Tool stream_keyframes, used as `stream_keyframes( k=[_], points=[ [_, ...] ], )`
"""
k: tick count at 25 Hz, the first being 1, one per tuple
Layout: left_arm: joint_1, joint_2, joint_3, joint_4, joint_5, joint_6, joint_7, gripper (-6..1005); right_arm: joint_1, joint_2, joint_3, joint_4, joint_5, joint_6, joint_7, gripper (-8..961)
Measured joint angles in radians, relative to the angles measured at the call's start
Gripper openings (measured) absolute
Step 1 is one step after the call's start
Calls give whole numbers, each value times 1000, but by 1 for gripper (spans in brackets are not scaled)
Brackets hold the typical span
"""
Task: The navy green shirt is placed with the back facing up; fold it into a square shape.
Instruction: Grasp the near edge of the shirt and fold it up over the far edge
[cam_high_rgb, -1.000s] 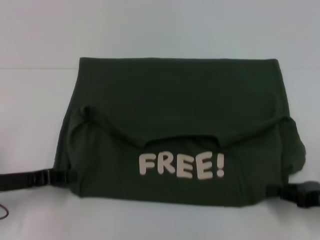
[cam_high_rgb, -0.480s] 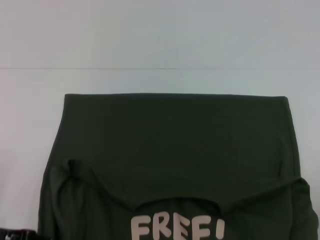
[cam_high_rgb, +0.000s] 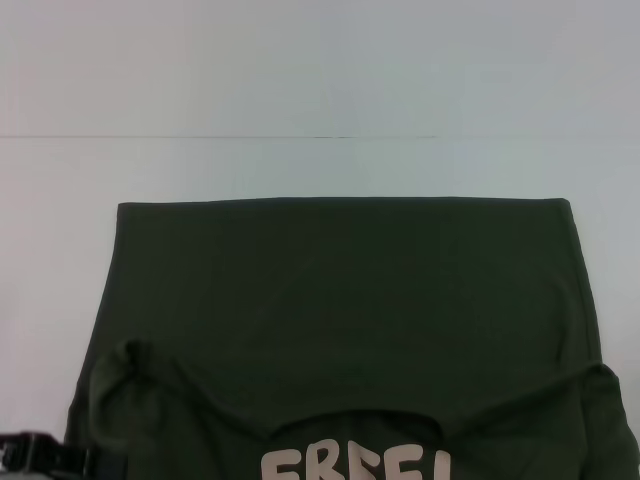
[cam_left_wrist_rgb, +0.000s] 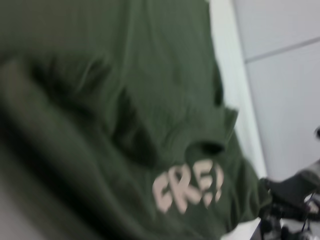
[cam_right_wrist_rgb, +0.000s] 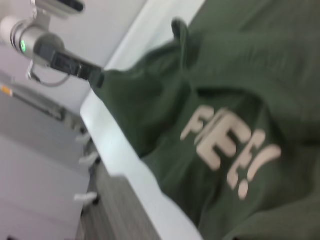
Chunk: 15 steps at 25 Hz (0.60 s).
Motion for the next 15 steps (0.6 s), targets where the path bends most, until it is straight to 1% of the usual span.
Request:
stream_keyframes(
  k=[3,6,9,11,15],
  points=[
    [-18,8,-57,-4,-2,5,-5,32,4,-7,74,-2,3,-17,-3,22],
    [-36,17,-140,-4,-24,-1,-19,32,11,-21,159,-3,4,-39,0,22],
    [-49,21,-200,-7,-68,-50,-54,34,24,-36,233,-4,18,-43,31,22],
    [-53,20,-210,-13,-99,-94,-67,34,33,-42,258,-5,43,-22,55,23],
    [-63,14,-211,-49,-173,-230,-70,34,56,-45,268,0,112,91,104,23]
  ],
)
